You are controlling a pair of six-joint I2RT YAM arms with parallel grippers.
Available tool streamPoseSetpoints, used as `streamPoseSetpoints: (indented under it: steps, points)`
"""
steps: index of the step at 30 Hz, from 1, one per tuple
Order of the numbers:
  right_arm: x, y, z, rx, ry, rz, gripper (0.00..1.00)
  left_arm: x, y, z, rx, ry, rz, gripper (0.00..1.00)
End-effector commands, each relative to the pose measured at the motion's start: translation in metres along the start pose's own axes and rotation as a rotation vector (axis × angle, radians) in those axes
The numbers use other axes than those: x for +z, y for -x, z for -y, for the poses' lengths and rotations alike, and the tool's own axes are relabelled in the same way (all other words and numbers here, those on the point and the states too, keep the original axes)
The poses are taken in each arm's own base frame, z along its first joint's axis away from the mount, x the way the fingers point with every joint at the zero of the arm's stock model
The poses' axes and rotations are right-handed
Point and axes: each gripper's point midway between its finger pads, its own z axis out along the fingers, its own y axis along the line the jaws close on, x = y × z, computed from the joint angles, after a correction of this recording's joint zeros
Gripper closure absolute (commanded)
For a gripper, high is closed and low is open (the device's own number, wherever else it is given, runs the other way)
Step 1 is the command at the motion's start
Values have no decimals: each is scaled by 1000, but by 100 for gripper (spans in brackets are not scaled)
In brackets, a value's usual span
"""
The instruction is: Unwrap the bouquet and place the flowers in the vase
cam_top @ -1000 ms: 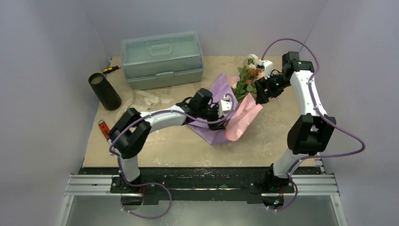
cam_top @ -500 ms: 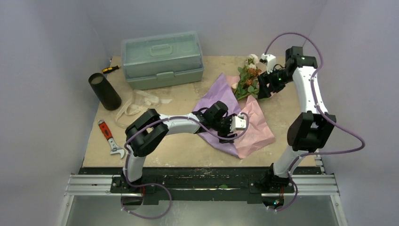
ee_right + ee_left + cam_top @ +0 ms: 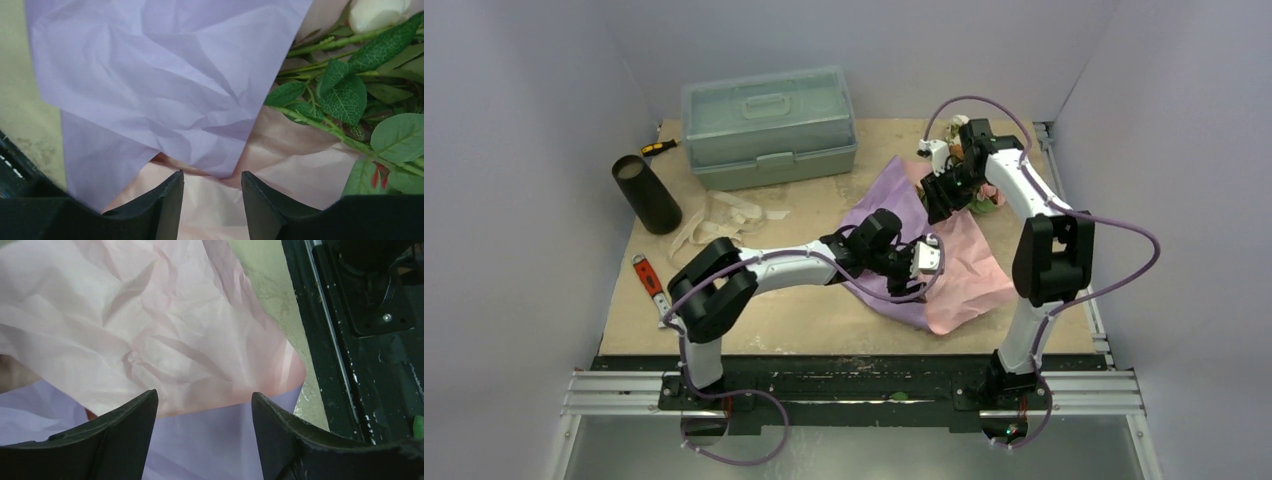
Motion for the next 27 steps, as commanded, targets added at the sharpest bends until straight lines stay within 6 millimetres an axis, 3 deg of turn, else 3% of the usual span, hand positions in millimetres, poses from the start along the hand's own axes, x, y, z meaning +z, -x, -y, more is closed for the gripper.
streamPoseSetpoints:
  steps: [1,6,10,15,21,25,27]
  points:
    - [25,-20,25,37,-60,-70,53,-37,58,-15,3,66,170,32]
    - [37,-53,29,47,-85,-158,55,-40,32,-38,-41,161,99,32]
    - [38,-70,28,41,-101,-190,45,-29,-2,-48,-90,206,5,30]
    - [36,-84,31,34,-119,-209,35,-16,-39,-50,-126,210,-93,32]
    - [26,-99,58,43,-166,-227,29,-5,-88,-46,-127,218,-243,33]
    - [30,-112,60,40,-153,-257,27,-10,-103,-49,-132,253,-298,32]
    - [33,-114,60,39,-143,-265,27,-15,-95,-48,-129,254,-296,32]
